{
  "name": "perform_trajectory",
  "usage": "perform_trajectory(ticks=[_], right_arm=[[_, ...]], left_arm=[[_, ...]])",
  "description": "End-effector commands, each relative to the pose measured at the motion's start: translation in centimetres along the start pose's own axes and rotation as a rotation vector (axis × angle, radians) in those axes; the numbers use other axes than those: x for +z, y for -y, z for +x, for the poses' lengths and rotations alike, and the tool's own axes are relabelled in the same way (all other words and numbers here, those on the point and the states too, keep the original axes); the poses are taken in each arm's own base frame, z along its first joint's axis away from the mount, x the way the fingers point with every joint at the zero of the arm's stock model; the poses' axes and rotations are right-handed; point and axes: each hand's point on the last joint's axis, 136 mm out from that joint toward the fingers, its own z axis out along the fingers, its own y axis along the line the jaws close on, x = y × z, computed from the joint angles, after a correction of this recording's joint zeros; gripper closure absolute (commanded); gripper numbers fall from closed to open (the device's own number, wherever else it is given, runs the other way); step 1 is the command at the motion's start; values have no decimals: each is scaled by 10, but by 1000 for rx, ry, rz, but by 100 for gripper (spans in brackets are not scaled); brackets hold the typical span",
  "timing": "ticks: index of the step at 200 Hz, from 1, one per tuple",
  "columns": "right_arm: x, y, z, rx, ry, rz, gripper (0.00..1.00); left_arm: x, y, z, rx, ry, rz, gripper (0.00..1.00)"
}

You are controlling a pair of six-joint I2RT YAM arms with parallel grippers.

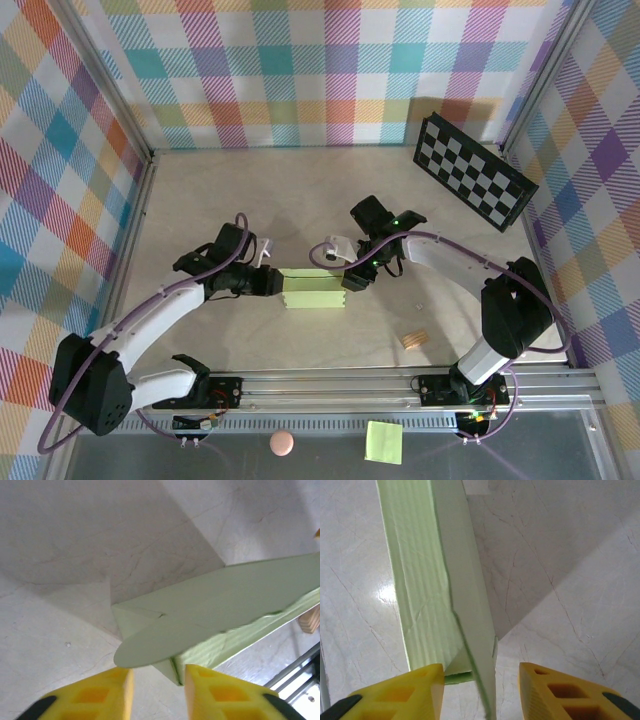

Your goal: Fold the paper box

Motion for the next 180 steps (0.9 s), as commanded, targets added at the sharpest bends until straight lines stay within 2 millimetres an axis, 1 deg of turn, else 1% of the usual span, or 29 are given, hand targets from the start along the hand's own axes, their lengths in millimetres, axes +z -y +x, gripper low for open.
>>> perform_trajectory(ticks=[1, 29, 49, 63, 79, 94, 104, 125, 139, 152, 166, 180], right_arm=[[-20, -5, -17, -7, 85, 2, 52], [-28, -7, -21, -7, 118, 12, 49], [-35, -9, -22, 3, 144, 25, 47], [-43, -11, -26, 13, 186, 37, 47], [-53, -12, -29, 24, 232, 74, 46], [-61, -12, -28, 28, 250, 113, 45], [-64, -11, -24, 32, 247, 148, 45], [-70, -11, -14, 38, 234, 199, 44], [-73, -12, -8, 39, 227, 225, 43], [-75, -13, -3, 42, 221, 245, 42], [-78, -11, 0, 49, 224, 272, 38], [-79, -10, 0, 57, 236, 288, 36]], left_arm=[[-28, 16, -24, 137, 96, 7, 61], [-41, 38, -44, 303, 143, 65, 53], [-40, 55, -54, 439, 142, 132, 46], [-37, 73, -53, 588, 123, 216, 41], [-31, 85, -47, 777, 81, 241, 33], [-19, 87, -42, 905, 20, 231, 32], [-12, 88, -41, 974, -12, 220, 32], [2, 89, -32, 1100, -75, 226, 28], [6, 92, -27, 1146, -97, 261, 25], [10, 93, -19, 1186, -116, 299, 20], [17, 91, -14, 1220, -128, 311, 19], [24, 86, -14, 1235, -126, 300, 19]])
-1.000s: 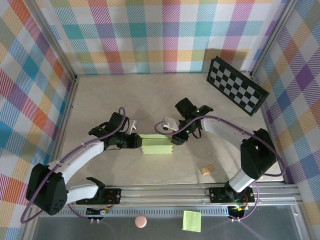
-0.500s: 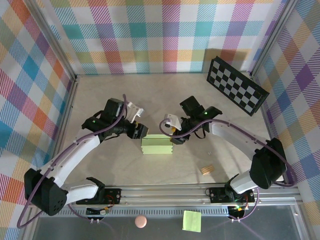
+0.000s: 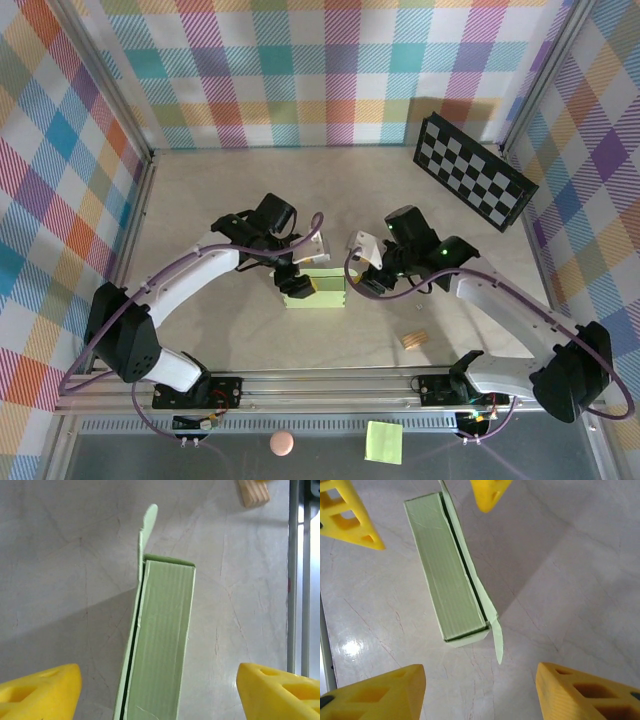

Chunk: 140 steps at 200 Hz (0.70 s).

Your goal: Fold the paper box

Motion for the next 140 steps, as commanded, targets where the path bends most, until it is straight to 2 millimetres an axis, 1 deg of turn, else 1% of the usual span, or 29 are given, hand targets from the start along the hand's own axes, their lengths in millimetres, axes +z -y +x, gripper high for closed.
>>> perform_trajectory(ticks=[1, 22, 38, 73, 87, 108, 127, 140], right_arm=[[-4, 7, 0, 21, 21, 55, 36], [-4, 10, -2, 43, 36, 74, 34], [-5, 21, -4, 92, 40, 127, 33], [-3, 36, -9, 211, 48, 188, 35], [-4, 40, -12, 264, 54, 199, 38], [-6, 42, -18, 340, 82, 198, 39], [-7, 45, -18, 409, 76, 209, 39], [-5, 39, -16, 416, 57, 172, 38]], left_arm=[[9, 8, 5, 115, -2, 45, 19], [16, 7, 8, 121, -6, 56, 20], [22, 8, 12, 116, -17, 76, 22], [31, 9, 18, 89, -54, 122, 31], [34, 11, 20, 90, -64, 143, 36], [35, 10, 23, 89, -76, 145, 42], [36, 8, 24, 91, -82, 132, 48], [37, 7, 26, 91, -89, 129, 52]])
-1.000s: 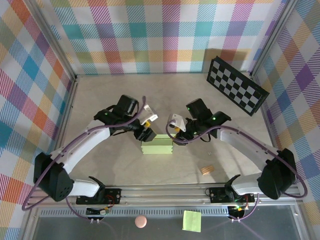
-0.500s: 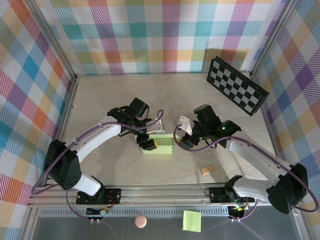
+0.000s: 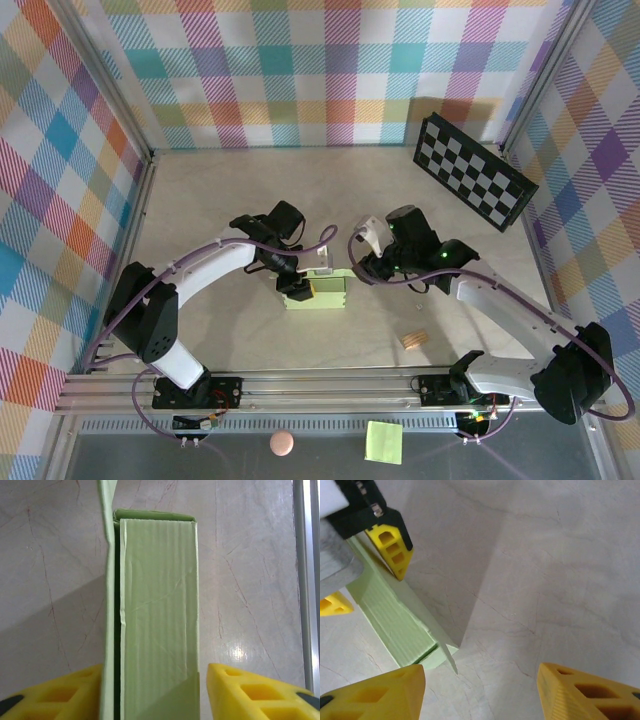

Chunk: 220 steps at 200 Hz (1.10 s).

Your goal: Fold the paper box

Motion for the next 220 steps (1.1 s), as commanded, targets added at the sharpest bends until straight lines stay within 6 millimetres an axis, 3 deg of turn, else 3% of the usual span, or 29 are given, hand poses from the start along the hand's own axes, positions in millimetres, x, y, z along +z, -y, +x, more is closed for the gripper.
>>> perform_trajectory(ticks=[1, 39, 72, 107, 160, 220], right_arm=[[-5, 1, -17, 91, 25, -10, 38], [1, -19, -13, 96, 16, -127, 38], [10, -26, -9, 106, -14, -183, 44], [22, -27, -5, 119, -53, -205, 55], [35, -28, 2, 133, -102, -220, 62], [38, -32, 10, 213, -134, -242, 78]], left_arm=[[-1, 5, -3, 25, 0, 20, 52], [2, 4, 1, 17, -14, 24, 56], [3, 4, 3, 11, -30, 26, 59], [4, 6, 4, 8, -31, 36, 59], [4, 6, 4, 12, -40, 30, 59], [4, 1, 5, 9, -46, 0, 59]])
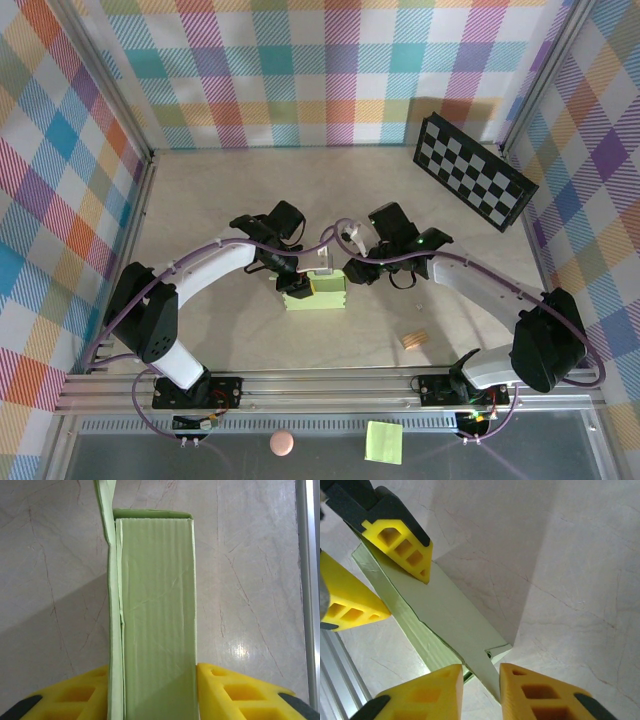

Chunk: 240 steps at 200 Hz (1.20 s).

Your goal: Fold the paper box

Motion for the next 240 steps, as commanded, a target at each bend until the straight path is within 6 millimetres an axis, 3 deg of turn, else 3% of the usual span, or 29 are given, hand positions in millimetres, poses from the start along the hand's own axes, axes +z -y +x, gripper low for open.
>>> perform_trajectory(ticks=[1, 33, 152, 192, 240], right_arm=[[-2, -4, -2, 46, -4, -28, 79], [-4, -5, 0, 77, -8, -30, 84], [-4, -1, 5, 128, 4, 5, 81], [-5, 3, 3, 151, 8, 32, 90], [-9, 8, 3, 347, 19, 124, 100]], left_arm=[[4, 1, 5, 1, -38, 5, 59], [3, -2, 6, -11, -46, -14, 59], [2, -5, 3, -24, -37, -29, 59], [2, -8, 1, -39, -33, -41, 59], [1, -22, -2, -97, -16, -119, 58]])
